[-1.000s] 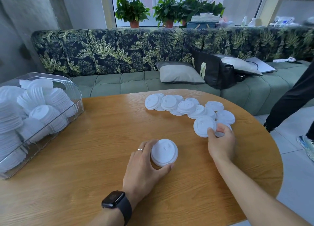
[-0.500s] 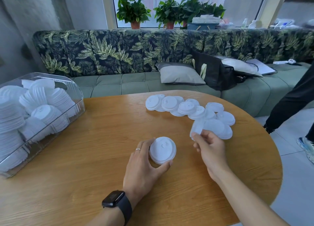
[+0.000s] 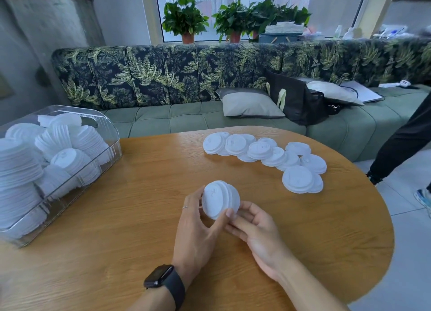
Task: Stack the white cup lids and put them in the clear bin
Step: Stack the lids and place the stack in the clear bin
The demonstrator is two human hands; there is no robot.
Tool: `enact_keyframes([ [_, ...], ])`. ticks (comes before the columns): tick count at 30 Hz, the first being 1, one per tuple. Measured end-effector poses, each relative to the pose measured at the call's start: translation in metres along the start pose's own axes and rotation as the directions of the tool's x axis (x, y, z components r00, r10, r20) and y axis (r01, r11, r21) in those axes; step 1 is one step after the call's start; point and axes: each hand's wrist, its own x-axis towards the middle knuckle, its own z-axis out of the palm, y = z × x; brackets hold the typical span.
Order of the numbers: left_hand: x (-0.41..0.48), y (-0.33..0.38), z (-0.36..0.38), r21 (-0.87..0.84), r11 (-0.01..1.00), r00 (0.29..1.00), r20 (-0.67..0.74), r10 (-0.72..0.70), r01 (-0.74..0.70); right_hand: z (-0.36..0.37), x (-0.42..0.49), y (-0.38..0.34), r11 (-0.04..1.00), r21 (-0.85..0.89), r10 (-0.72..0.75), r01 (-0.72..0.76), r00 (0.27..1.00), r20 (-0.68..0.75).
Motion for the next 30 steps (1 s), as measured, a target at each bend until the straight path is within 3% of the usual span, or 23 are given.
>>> enact_keyframes([
  [5,0.0017,-0.0016,0.0005,0.056,0.998,1.0,0.013,0.015,-0.016,0.0,-0.0013,-0.001,0.998,-0.056,0.015,-0.013,0.999,0.031],
  [8,0.0018,-0.0011,-0.0003,0.088,0.995,0.998,0.027,0.051,-0.053,-0.002,0.0,-0.0045,0.997,0.056,0.041,-0.043,0.998,0.049],
  [19,-0.0005,-0.0015,-0.0017,0.154,0.969,0.977,0.128,0.172,-0.191,0.0028,0.0005,-0.0048,0.996,0.081,0.03,-0.024,0.997,-0.068],
  [30,-0.0009,-0.0056,0.0021,0.171,0.966,0.974,0.148,0.169,-0.193,0.002,0.0,-0.0015,0.999,0.047,0.017,-0.013,0.997,-0.081],
])
